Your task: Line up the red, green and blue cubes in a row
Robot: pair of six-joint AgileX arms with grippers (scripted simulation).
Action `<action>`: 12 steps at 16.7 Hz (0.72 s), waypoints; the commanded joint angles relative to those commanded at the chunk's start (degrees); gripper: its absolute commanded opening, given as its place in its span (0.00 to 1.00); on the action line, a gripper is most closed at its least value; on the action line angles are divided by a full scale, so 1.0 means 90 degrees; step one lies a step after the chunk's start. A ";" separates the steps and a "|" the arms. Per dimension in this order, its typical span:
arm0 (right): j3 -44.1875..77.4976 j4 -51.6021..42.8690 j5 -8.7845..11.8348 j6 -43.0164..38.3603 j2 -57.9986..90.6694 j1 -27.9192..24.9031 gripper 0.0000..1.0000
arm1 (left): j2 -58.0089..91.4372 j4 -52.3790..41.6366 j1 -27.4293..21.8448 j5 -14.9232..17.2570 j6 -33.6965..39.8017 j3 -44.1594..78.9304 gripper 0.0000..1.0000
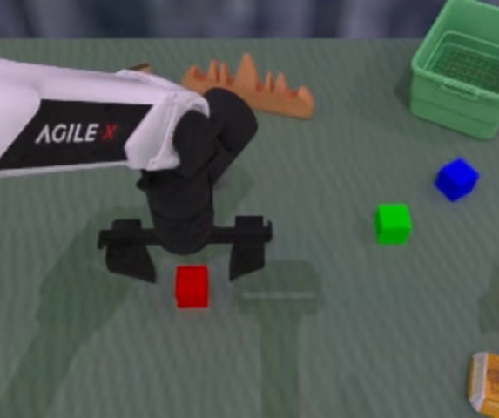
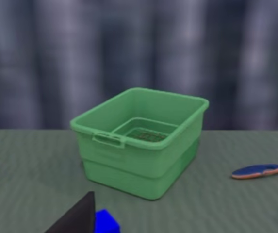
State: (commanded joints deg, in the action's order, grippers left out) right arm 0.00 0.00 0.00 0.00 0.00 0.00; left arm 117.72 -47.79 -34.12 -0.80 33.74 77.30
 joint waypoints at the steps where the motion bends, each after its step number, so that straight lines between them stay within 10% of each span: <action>1: 0.0000 0.0000 0.0000 0.0000 0.0000 0.0000 1.00 | 0.0000 0.0000 0.0000 0.0000 0.0000 0.0000 1.00; 12: 0.0000 0.0000 0.0000 0.0000 0.0000 0.0000 1.00 | -0.0438 -0.1253 0.0077 -0.0008 0.0036 0.0741 1.00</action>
State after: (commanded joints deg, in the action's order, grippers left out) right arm 0.00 0.00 0.00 0.00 0.00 0.00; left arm 113.77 -59.06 -33.42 -0.87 34.06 83.97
